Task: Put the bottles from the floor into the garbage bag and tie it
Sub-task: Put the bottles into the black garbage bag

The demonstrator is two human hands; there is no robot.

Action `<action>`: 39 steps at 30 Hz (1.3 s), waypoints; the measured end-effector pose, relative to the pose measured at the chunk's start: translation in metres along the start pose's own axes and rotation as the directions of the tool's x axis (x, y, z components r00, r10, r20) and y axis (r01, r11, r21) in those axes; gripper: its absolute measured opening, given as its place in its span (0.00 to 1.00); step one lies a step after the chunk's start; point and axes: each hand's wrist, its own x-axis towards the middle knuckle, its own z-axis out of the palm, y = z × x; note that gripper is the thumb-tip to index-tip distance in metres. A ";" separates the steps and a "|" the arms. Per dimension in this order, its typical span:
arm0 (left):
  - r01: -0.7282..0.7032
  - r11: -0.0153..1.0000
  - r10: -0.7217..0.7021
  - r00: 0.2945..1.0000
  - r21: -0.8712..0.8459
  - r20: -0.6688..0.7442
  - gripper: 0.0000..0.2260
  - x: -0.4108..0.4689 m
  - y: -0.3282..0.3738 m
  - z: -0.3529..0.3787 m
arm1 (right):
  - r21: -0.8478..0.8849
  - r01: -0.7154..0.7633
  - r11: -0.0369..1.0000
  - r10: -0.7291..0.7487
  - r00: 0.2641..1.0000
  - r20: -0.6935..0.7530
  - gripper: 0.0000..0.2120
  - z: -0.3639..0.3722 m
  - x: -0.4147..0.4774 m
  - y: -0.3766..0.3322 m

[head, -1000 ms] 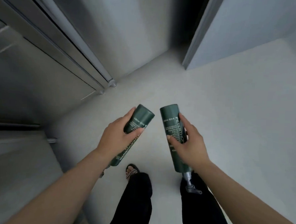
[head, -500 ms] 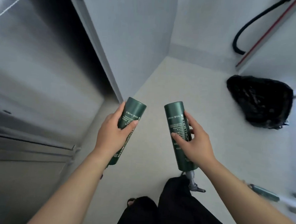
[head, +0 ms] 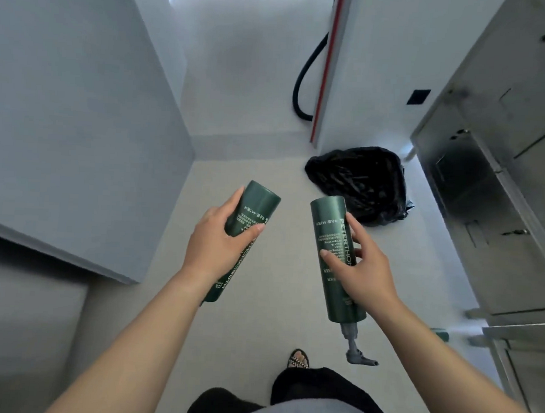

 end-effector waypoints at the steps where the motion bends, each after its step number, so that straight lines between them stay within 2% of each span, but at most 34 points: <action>1: -0.011 1.000 0.010 1.000 0.020 0.012 0.32 0.011 0.005 0.007 | 0.006 -0.009 1.000 0.009 1.000 -0.009 0.35 -0.004 0.011 0.001; 9: -0.113 0.984 0.100 0.990 0.137 0.098 0.31 0.128 0.020 0.024 | 0.014 -0.023 1.000 0.024 0.999 -0.042 0.36 0.013 0.109 -0.012; 17: -0.197 0.975 0.164 0.949 0.103 0.269 0.32 0.279 0.027 0.034 | -0.032 -0.067 0.997 0.059 0.978 -0.202 0.37 0.012 0.217 -0.039; 23: -0.382 0.919 0.302 0.842 0.099 0.447 0.32 0.366 0.062 0.072 | 0.017 -0.169 0.985 0.164 0.917 -0.364 0.37 -0.004 0.263 -0.034; 29: -0.504 0.863 0.384 0.695 0.031 0.608 0.33 0.429 0.103 0.132 | 0.074 -0.253 0.965 0.257 0.838 -0.481 0.36 -0.046 0.308 -0.012; 35: -0.476 0.879 0.359 0.705 0.033 0.612 0.32 0.495 0.136 0.179 | 0.145 -0.254 0.956 0.291 0.791 -0.538 0.35 -0.094 0.387 0.008; 39: -0.506 0.856 0.347 0.713 0.105 0.610 0.32 0.536 0.156 0.203 | 0.179 -0.261 0.948 0.317 0.786 -0.530 0.35 -0.110 0.431 0.018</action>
